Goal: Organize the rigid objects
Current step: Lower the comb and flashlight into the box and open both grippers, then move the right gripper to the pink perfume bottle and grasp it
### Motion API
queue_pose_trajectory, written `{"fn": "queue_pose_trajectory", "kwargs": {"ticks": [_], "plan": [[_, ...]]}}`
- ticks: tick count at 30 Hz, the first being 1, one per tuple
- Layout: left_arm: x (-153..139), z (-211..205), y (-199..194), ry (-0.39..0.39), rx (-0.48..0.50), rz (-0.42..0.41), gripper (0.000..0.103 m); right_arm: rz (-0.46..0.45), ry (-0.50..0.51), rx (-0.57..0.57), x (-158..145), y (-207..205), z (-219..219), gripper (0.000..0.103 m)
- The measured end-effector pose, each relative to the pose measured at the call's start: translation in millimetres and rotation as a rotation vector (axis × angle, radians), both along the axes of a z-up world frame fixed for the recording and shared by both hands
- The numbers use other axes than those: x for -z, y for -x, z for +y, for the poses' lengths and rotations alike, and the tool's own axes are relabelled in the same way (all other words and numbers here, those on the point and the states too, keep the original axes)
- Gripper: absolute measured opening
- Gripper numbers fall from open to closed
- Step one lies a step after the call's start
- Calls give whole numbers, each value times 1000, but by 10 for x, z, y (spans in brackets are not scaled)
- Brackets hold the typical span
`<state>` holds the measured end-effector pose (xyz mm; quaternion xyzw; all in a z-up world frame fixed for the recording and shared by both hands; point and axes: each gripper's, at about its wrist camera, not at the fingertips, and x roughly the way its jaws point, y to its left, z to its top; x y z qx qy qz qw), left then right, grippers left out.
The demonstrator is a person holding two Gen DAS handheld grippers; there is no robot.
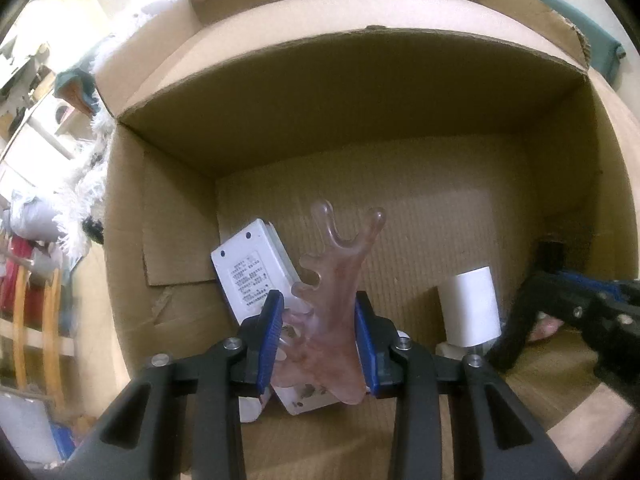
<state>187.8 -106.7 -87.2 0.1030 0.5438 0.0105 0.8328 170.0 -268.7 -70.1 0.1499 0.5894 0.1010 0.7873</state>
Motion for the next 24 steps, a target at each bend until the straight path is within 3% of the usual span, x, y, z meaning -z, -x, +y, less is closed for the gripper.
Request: {"fn": "queue_pose_trajectory", "kwargs": {"ticks": [5,6,7,8,10,16,24], "plan": [[-25,13,-18,18,4,17,33,-27,-23,13,-73,12,-57,22],[-48,3,-12,19,8,13,42,-32,-36,17,-91,10,-69,25],[-81,-11,-5,14,13,7,49,-43,-55,21,-121,11,-88,34],[-110,-18,2,8,14,-3,64,-56,-65,26,-155,4,-101,53],[-219,-51,48,2,19,-49,70,-100,-72,45,-251,21,-144,76],[-421,-36,144,15,25,-78,70,-175,-110,68,-435,69,-237,76],[-654,319,381,71,-43,-96,70,-198,-113,79,-484,271,-282,77]]}}
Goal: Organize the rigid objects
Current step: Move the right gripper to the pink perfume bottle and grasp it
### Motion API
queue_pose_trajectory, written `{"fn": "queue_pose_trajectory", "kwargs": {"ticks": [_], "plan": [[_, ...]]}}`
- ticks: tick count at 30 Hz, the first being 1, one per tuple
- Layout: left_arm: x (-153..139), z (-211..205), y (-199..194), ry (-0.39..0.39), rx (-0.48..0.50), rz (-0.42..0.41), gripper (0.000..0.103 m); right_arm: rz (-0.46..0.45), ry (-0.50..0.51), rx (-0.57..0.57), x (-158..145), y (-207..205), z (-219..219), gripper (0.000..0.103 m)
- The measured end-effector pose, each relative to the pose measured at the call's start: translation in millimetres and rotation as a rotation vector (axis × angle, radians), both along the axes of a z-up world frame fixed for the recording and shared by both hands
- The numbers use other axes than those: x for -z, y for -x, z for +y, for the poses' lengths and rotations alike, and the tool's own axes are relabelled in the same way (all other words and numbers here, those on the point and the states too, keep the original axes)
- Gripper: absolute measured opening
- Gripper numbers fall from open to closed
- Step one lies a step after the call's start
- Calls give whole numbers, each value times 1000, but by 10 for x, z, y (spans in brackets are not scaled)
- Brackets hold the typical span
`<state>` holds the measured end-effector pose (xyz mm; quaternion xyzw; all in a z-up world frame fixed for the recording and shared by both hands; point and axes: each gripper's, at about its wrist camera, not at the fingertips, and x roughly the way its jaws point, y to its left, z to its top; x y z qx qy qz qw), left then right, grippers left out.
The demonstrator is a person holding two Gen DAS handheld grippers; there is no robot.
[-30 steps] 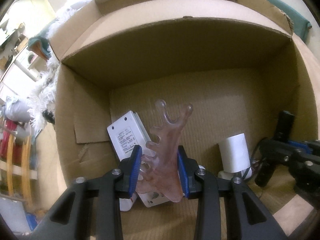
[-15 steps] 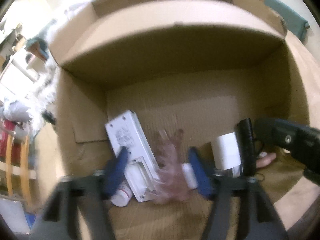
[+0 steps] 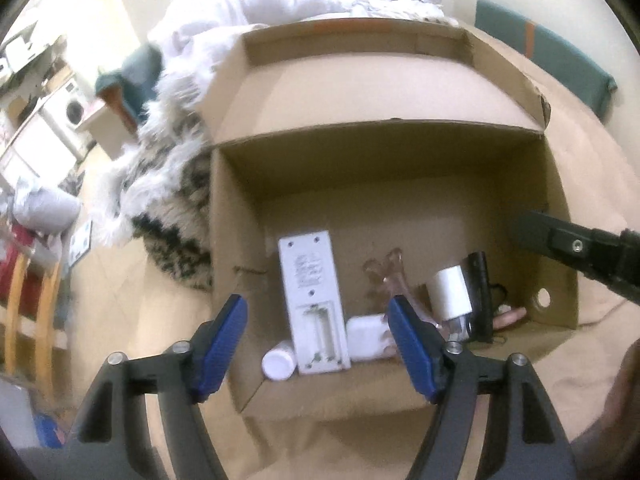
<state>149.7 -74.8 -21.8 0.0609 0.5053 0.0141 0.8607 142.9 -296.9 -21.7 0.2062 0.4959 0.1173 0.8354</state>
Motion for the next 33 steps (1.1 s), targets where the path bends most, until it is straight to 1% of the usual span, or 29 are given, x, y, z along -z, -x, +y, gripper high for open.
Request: {"fn": "queue_pose_trajectory", "kwargs": {"ticks": [2,5,7,11,16,20,23,25,26,28,30,33], "plan": [[-31,61,97,15,-8,2,70,-4,10,-4,-32,63,32,77],[-68,164,263,13,-20,4,70,-18,15,-9,-89,161,36,77],[-81,232,349,21,-20,8,70,-30,14,6,-108,241,16,77],[-116,347,564,36,-25,7,70,-5,-33,39,-54,434,-53,77],[-74,496,775,77,-48,20,70,21,-33,49,11,693,-68,77],[37,606,839,112,-77,39,70,77,-43,61,152,883,-102,77],[78,630,878,105,-96,32,70,172,-61,84,381,964,-134,77],[76,631,902,102,-98,31,70,235,-24,95,532,971,-121,77],[63,634,906,107,-99,31,70,260,16,93,599,947,-97,77],[28,642,922,118,-104,23,70,294,68,93,709,876,-39,77],[-1,651,940,126,-112,16,70,318,82,71,801,805,50,77],[-4,650,938,148,-108,28,70,317,173,23,886,711,269,76]]}}
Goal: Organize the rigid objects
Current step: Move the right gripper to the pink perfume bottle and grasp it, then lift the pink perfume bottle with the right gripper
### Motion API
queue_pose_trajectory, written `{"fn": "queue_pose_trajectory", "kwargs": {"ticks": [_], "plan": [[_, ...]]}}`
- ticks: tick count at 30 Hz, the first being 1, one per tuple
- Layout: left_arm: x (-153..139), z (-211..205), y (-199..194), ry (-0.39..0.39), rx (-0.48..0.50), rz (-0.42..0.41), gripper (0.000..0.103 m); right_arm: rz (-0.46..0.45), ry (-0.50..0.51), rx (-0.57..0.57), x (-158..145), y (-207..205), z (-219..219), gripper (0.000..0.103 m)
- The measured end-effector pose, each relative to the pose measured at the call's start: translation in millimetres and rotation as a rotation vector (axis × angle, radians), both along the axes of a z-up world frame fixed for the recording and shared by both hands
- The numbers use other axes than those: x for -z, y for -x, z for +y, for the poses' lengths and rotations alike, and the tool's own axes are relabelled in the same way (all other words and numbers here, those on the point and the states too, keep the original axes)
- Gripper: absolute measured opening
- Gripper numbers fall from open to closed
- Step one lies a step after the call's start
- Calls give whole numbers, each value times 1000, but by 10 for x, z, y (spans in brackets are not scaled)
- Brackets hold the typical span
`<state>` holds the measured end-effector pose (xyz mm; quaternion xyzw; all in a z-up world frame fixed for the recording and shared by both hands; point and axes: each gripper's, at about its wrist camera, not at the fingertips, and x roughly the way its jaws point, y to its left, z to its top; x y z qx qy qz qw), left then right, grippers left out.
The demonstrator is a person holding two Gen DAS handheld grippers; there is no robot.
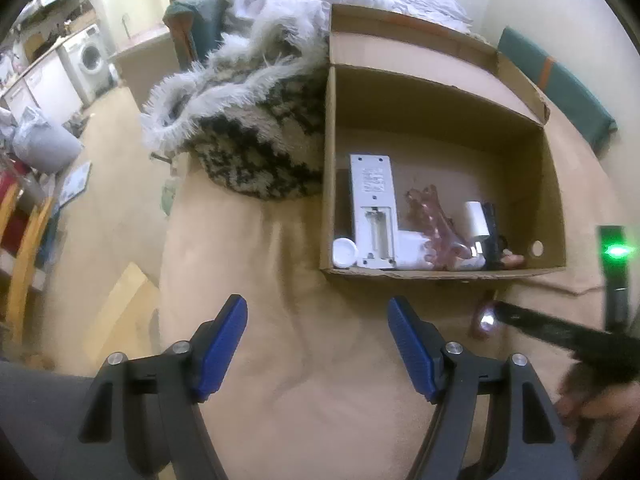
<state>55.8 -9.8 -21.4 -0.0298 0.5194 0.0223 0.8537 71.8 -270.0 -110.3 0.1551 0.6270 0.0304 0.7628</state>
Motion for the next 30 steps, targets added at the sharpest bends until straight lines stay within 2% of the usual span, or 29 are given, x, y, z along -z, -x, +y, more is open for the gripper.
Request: {"fn": "queue_pose_trajectory", "kwargs": {"ticks": [2,4,7,9,11,13,16,20,27,30], "plan": [[21,4,-14,-2,-2,7,70,2,26,-24,78,-40,140,74],[40,16,-20,-13,-11,9,70,14,47,-26,168,-61,228,66],[92,56,-39,-11,-30,29,70,27,121,-41,318,-64,331,62],[108,85,-47,3,-41,40,70,6,188,-70,310,-66,409,53],[110,99,-50,20,-49,41,70,-8,235,-99,295,-50,460,34],[109,94,-57,24,-48,39,70,-19,242,-118,273,-25,469,27],[112,61,-72,8,-42,37,70,-28,233,-119,211,11,441,26],[112,61,-73,8,-41,36,70,-27,170,-123,52,155,405,26],[121,84,-72,11,-45,40,70,-93,65,-176,-463,451,396,26],[140,98,-74,9,-51,44,70,-164,54,-199,-756,463,309,26]]}}
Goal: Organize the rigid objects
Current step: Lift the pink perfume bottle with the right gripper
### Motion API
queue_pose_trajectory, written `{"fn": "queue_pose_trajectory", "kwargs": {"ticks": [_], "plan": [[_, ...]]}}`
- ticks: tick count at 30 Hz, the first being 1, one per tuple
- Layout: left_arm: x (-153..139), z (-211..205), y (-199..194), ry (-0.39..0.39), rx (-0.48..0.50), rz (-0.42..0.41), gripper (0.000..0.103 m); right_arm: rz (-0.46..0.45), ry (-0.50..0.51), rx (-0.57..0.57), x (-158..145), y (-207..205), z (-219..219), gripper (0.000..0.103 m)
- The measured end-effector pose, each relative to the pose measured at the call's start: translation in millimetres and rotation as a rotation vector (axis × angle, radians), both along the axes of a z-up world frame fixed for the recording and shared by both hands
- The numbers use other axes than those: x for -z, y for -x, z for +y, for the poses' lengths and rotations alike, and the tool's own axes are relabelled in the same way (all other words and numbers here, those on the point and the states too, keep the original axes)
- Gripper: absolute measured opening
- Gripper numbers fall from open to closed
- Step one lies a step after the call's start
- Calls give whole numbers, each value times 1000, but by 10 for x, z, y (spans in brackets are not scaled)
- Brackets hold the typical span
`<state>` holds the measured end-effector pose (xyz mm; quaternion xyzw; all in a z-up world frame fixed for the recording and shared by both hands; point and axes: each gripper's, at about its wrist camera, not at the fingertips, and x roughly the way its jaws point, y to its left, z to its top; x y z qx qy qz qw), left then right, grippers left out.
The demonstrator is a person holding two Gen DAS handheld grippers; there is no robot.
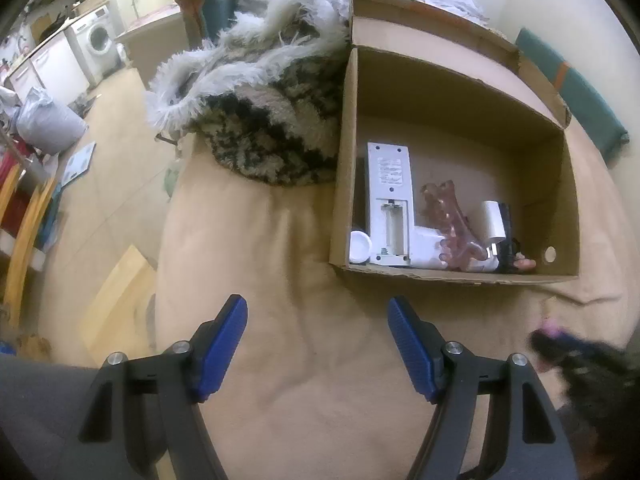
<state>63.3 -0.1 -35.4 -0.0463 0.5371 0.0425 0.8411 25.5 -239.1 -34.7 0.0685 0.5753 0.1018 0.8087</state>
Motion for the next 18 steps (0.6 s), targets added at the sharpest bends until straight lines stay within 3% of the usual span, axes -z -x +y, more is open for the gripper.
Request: {"fn": "queue_pose_trajectory", "kwargs": {"ticks": [6,10,18], "plan": [[70,-27,-13,-25,5,7,70,-212,-31,-11,-548,-175,-256,26],[134,-53,-11,-48,14,7,70,-291,-20,0,-636,-299,-390,26],[212,-229,12,-16,49,-16,70,-234,-92,52,-367,-402,-506,26]]}}
